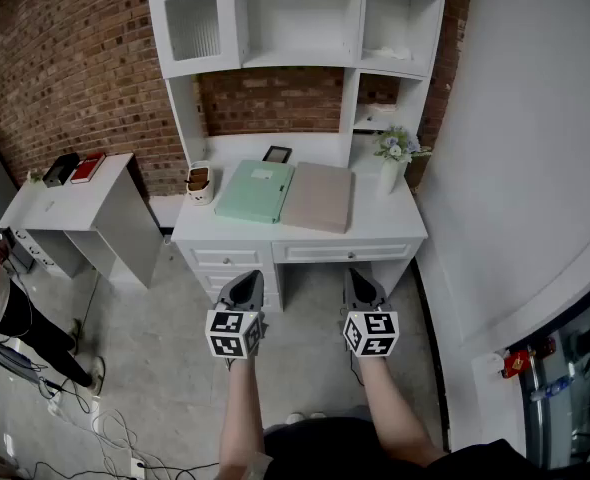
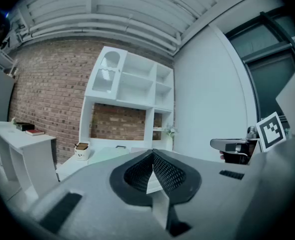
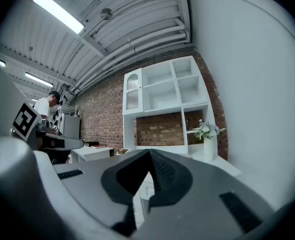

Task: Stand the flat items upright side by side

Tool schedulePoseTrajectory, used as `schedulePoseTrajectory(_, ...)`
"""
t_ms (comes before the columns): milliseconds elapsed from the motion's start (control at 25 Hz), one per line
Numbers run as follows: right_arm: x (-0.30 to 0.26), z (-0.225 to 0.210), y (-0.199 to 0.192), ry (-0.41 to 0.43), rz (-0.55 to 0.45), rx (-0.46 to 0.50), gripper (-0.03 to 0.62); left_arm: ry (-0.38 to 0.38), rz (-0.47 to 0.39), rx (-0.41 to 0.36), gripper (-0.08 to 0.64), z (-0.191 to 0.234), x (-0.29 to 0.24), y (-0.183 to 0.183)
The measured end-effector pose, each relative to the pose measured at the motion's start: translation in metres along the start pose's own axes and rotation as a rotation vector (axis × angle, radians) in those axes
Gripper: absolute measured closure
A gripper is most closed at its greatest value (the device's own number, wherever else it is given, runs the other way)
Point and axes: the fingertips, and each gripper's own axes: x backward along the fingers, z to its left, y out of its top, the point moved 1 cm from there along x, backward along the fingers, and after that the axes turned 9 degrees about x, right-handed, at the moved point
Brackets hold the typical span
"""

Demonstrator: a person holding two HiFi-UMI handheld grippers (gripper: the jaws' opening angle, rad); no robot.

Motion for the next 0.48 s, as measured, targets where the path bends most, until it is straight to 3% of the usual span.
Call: schedulePoseTrajectory(480, -0.0015, 0.0025, -0.0006, -0.001, -0.004, 0.000, 0.595, -0.010, 0.004, 0.008, 0.551, 0.0014, -0.0023, -0.0008)
